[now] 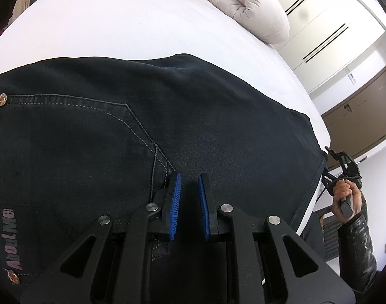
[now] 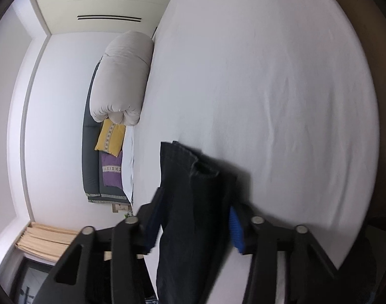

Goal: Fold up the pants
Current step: 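Lower the leg hems with the right gripper while the left gripper keeps the waistband, then lay the leg hems onto the waistband with the right gripper, folding the jeans in half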

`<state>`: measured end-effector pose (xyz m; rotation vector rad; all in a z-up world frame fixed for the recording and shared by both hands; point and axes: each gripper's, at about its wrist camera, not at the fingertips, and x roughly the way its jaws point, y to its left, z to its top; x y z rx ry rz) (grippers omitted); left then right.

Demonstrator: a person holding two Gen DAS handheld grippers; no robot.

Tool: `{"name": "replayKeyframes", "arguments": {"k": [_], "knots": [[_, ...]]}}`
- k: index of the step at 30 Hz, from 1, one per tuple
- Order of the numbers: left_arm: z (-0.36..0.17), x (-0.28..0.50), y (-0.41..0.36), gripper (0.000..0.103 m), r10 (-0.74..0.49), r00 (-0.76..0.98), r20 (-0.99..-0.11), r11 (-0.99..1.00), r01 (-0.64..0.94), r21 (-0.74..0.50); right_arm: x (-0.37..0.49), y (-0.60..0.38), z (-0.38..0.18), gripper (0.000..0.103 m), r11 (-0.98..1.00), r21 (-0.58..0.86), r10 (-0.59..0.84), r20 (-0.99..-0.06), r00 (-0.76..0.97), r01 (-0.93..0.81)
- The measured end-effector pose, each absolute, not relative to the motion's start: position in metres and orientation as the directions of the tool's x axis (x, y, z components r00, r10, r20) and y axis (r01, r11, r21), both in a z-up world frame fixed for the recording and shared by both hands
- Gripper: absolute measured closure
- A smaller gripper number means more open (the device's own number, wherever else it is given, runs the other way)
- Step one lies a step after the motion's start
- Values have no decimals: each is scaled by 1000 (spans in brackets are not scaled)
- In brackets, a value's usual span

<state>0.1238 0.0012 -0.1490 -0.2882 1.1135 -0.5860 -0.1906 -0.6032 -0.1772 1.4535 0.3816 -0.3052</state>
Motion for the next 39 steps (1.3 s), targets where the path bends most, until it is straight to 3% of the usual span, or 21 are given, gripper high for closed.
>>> {"name": "replayKeyframes", "arguments": {"k": [5,12,21,24,29,32,35,37,38,39], "knots": [[-150,126,4,89,-584,309,-751,809,292,-509,-186,-608,-182,90,98,889,29,-452,892,447],[-150,126,6,88,-590,310,-745,805,292,-517,-184,-601,-172,92,173,855,5,-498,867,490],[-151,128,14,88,-625,311,-716,781,273,-562,-141,-533,-97,92,533,704,7,-558,830,469],[-152,129,18,88,-636,309,-707,771,265,-578,-118,-476,-80,92,680,609,46,-591,805,408],[-155,131,24,88,-661,303,-686,750,250,-612,-84,-368,-91,92,906,323,44,-716,697,275],[-155,132,29,88,-675,299,-674,737,235,-634,-72,-342,-117,92,952,161,-38,-780,625,260],[-154,134,32,87,-688,295,-663,724,210,-657,-69,-327,-125,92,976,34,-109,-782,613,216],[-152,135,32,79,-699,292,-653,711,188,-678,-67,-319,-122,92,980,-19,-139,-777,614,197],[-150,136,30,66,-708,291,-643,701,178,-691,-67,-314,-119,92,981,-46,-154,-770,619,187],[-146,136,29,43,-719,292,-630,688,177,-703,-68,-310,-117,92,982,-57,-159,-764,625,180]]}}
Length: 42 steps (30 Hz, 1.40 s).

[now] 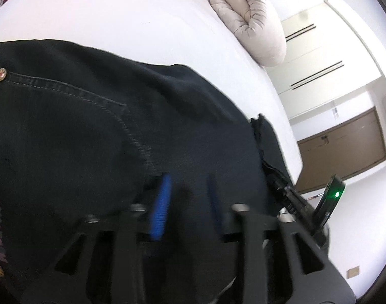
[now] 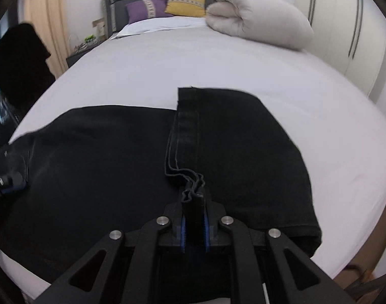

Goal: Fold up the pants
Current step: 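Lay the leg hems onto the waistband with the right gripper, folding the jeans in half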

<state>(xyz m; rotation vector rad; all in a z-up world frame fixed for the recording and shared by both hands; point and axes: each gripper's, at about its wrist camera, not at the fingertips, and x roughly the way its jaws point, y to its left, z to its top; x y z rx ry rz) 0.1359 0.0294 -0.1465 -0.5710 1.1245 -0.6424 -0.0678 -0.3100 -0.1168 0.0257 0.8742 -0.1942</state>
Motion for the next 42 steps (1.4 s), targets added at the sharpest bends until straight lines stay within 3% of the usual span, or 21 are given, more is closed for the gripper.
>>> {"name": "replayKeyframes", "arguments": {"k": [2,3,14,19,22,24,26,32,42], "knots": [[-135,135,26,21,-743,310,-593,659,190,-728,-70,-294,-107,92,984,-100,-174,-741,648,151],[-131,135,24,18,-752,311,-581,649,194,-736,-71,-287,-103,92,984,-113,-177,-733,657,139],[-136,143,31,18,-851,228,-473,499,72,-864,-84,-174,-85,92,986,-139,-35,-702,711,-89],[-139,154,24,18,-854,183,-486,504,64,-861,-86,-140,-84,92,977,-145,12,-702,712,-160],[-138,162,18,25,-859,152,-489,502,64,-863,-86,-127,-84,92,974,-140,29,-705,709,-180],[-139,164,12,53,-860,130,-493,504,69,-861,-83,-124,-84,92,972,-138,37,-706,707,-189],[-141,168,7,72,-852,112,-511,520,76,-851,-81,-120,-84,92,969,-144,39,-710,704,-199],[-143,175,13,85,-829,112,-548,559,100,-823,-75,-105,-87,92,964,-153,42,-723,690,-219],[-153,175,34,86,-782,142,-607,622,101,-777,-72,-88,-102,91,953,-161,49,-756,653,-258]]}}
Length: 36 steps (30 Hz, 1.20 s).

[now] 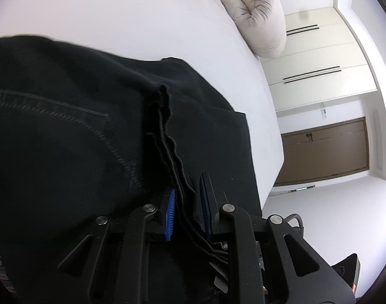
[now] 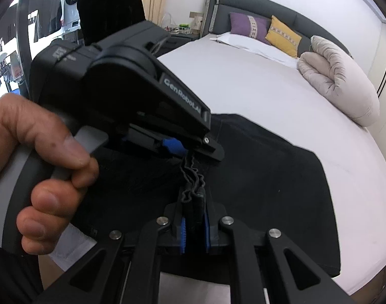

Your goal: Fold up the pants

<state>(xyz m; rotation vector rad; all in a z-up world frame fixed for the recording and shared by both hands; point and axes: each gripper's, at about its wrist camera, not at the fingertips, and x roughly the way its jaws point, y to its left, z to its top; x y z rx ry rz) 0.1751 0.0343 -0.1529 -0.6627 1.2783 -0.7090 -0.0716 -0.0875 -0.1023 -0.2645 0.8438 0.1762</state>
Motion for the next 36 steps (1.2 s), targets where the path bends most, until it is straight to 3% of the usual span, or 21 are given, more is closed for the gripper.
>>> {"name": "replayKeyframes", "arguments": {"k": [12,13,16,17,19,21,23,24,28,31,36], "knots": [[-168,160,46,86,-735,190,-651,673,83,-735,-65,-83,-122,85,941,-162,47,-806,590,-297],[-165,157,51,86,-720,206,-662,687,74,-723,-66,-83,-121,82,941,-154,55,-810,583,-302],[-148,154,61,86,-666,260,-699,736,75,-673,-69,-92,-111,49,940,-68,137,-823,552,-334],[-139,153,63,86,-652,284,-703,749,97,-656,-72,-102,-101,46,938,-2,199,-816,543,-348],[-125,152,60,86,-641,304,-705,762,142,-632,-74,-120,-89,46,933,86,272,-804,529,-350],[-111,150,45,86,-634,312,-708,773,217,-596,-69,-152,-80,54,920,226,365,-795,485,-321],[-105,146,26,86,-627,300,-719,778,285,-560,-58,-198,-77,80,884,390,467,-762,449,-258],[-107,142,14,86,-614,287,-735,784,326,-528,-50,-227,-75,82,862,460,505,-736,450,-215],[-141,127,-13,86,-546,215,-810,806,398,-438,-19,-313,-73,86,750,646,628,-629,458,-142],[-145,114,-17,86,-524,261,-811,805,462,-372,23,-368,-94,86,624,779,717,-542,439,-57],[-149,112,-12,86,-534,255,-806,794,480,-373,92,-393,-138,86,550,834,753,-517,407,43]]}}
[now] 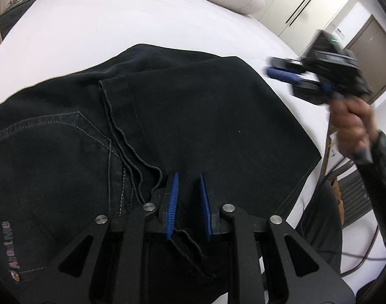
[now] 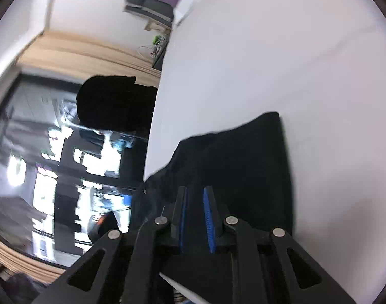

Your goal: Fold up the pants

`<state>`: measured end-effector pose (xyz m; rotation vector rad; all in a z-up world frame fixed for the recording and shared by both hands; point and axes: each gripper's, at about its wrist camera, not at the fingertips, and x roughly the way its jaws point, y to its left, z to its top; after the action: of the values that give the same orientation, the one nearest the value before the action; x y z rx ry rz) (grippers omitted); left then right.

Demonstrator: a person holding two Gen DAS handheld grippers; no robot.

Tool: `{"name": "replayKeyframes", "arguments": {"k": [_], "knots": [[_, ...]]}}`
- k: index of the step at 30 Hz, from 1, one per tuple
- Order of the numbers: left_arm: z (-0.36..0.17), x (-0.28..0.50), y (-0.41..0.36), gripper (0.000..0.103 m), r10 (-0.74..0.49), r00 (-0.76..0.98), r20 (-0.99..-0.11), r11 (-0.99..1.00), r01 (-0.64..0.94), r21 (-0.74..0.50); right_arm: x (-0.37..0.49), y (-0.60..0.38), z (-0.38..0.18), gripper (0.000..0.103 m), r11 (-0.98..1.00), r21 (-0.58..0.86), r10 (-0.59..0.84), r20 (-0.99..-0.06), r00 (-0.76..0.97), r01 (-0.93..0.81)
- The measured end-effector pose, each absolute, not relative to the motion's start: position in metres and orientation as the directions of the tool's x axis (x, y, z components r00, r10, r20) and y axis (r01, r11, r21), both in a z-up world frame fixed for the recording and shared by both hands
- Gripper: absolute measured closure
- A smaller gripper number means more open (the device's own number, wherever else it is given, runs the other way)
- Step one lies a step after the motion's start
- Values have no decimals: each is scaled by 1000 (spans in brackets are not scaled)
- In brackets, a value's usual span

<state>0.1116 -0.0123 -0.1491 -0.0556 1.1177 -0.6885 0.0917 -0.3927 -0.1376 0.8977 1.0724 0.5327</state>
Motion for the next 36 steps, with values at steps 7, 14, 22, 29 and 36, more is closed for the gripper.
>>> {"name": "replayKeyframes", "arguments": {"k": [7,14,22,29,36], "knots": [[-160,116,10,86,-577,239,-781,771,476,-424,107,-400,-195,102,499,854,776,-517,361,150],[-165,124,15,86,-591,248,-768,765,474,-436,33,-400,-184,101,515,850,799,-523,295,111],[-163,116,17,86,-600,266,-754,763,472,-441,-41,-397,-181,103,530,837,772,-542,331,133],[-129,83,50,86,-607,357,-710,778,449,-439,-46,-392,-163,97,601,792,703,-588,400,107],[-100,11,172,25,-635,508,-582,761,281,-585,-38,-341,-103,29,521,851,739,-409,536,-69]]}}
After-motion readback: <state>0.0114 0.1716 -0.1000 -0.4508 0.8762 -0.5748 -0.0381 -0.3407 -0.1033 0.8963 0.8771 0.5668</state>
